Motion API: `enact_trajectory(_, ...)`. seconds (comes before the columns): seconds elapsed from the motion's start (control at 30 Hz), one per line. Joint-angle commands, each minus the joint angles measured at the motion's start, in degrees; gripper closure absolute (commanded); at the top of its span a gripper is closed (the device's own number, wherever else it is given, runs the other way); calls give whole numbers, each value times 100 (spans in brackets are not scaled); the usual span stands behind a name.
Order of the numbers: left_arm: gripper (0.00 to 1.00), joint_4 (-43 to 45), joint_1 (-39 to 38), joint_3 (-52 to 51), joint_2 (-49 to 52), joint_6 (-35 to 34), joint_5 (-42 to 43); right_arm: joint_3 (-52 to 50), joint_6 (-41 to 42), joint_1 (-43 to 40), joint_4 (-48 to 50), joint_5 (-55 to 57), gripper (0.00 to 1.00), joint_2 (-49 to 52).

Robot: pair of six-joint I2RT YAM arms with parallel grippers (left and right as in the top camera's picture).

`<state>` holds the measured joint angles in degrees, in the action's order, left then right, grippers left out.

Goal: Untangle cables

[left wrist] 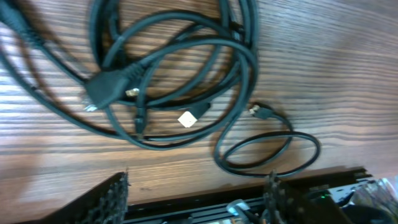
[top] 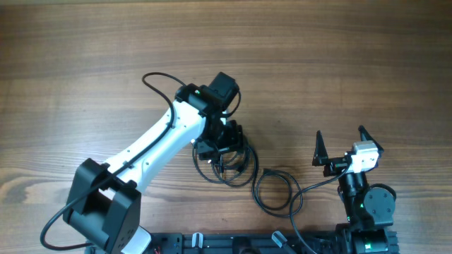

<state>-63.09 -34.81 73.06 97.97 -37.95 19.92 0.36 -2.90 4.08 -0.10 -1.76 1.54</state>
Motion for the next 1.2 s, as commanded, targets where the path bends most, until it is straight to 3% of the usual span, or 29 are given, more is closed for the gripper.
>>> enact_trajectory(0.0,32,48,-352,-197,31,-861,20,-7,-9,-28,17,-85,0,-20)
enact_trajectory(0.1,26,-101,-636,-341,31,-1803,-772,-7,-7,-28,17,-85,0,-20)
enact_trajectory(0.3,23,-374,-868,-457,31,-1978,-739,-7,-7,-28,17,-85,0,-20)
enact_trajectory(0.5,18,520,-1445,-940,31,-2861,-730,-7,-7,-28,17,-85,0,-20)
enact_trajectory(0.6,18,1016,-1464,-942,31,-2610,-407,-7,-7,-28,15,-85,0,-20)
enact_trajectory(0.67,15,1364,-1606,-942,31,-1919,-85,-7,-9,-28,15,-85,0,-20)
enact_trajectory(0.87,15,1694,-1810,-942,107,-1569,-376,-7,-9,-28,15,-85,0,-20)
enact_trajectory(0.97,18,2004,-1829,-942,319,-1038,-35,-7,-9,-28,17,-85,0,-20)
enact_trajectory(1.17,27,2317,-1862,-942,684,-964,7,-7,-7,-28,15,-85,0,-20)
